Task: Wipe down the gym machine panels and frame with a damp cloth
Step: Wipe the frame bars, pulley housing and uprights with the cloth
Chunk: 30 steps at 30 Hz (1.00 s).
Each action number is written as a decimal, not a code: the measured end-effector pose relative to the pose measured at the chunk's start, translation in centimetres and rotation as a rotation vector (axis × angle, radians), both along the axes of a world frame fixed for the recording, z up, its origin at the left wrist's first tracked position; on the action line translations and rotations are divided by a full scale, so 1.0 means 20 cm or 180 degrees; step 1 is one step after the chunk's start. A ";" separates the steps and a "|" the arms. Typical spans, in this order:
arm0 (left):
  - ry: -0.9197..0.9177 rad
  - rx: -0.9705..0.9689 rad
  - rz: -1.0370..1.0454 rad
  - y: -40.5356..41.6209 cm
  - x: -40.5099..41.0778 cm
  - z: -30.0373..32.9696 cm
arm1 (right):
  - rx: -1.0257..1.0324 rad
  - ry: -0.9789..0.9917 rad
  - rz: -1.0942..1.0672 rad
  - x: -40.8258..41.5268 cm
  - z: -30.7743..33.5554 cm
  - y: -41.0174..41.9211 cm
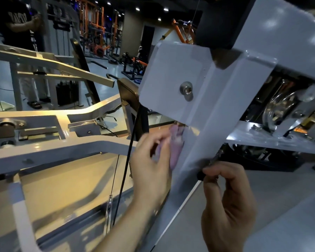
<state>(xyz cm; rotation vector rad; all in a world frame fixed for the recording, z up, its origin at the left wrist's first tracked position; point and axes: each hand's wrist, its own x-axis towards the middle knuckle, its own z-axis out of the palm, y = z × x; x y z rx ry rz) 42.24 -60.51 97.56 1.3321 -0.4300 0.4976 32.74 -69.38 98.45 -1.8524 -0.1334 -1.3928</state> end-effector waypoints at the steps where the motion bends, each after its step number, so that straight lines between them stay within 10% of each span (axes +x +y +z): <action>1: 0.0047 0.0009 -0.0015 -0.02 0.08 0.06 | -0.0023 0.0005 -0.0006 0.00 0.00 0.00; 30: -0.0083 0.0952 -0.0403 0.06 0.08 -0.22 | -0.0103 0.0167 -0.0040 -0.01 -0.04 -0.01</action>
